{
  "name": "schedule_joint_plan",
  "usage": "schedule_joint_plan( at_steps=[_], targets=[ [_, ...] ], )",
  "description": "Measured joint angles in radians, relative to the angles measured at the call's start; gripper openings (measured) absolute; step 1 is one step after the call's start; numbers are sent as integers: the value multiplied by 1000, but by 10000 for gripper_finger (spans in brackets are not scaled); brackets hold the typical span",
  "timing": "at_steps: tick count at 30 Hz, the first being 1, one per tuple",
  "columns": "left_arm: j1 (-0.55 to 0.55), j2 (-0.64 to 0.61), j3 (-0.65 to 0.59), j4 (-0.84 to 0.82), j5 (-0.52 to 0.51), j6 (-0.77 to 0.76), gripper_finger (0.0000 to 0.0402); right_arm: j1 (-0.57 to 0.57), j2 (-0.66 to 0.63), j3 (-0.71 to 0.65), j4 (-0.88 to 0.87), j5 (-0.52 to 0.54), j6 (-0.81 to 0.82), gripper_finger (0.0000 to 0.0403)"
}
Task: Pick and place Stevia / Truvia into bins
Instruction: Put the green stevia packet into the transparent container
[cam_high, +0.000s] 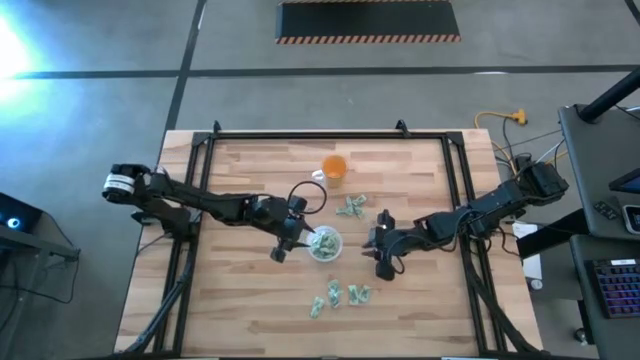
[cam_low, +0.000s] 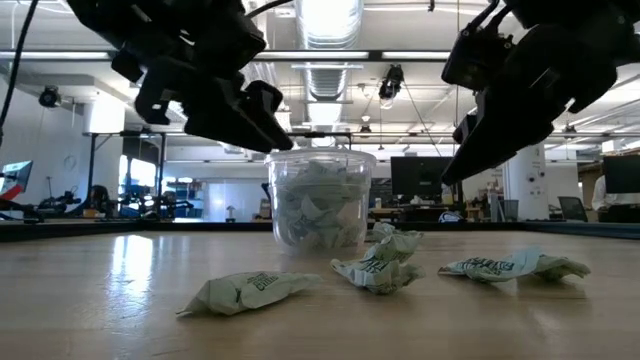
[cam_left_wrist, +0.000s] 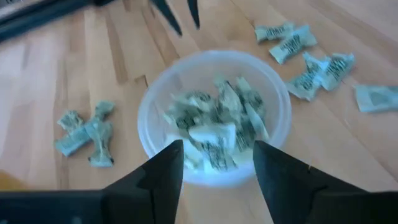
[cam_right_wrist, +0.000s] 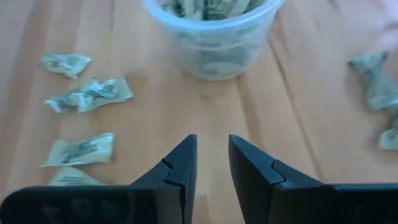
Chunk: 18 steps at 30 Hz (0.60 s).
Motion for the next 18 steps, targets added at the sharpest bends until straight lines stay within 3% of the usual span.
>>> schedule_joint_plan(
  at_steps=[7,18],
  targets=[
    [0,-69,0,-110,0,-46,178,46,2,-2,34,-155,68,94],
    [0,-138,-8,-153,1,-58,178,174,93,-2,180,-155,114,113]
  ],
)
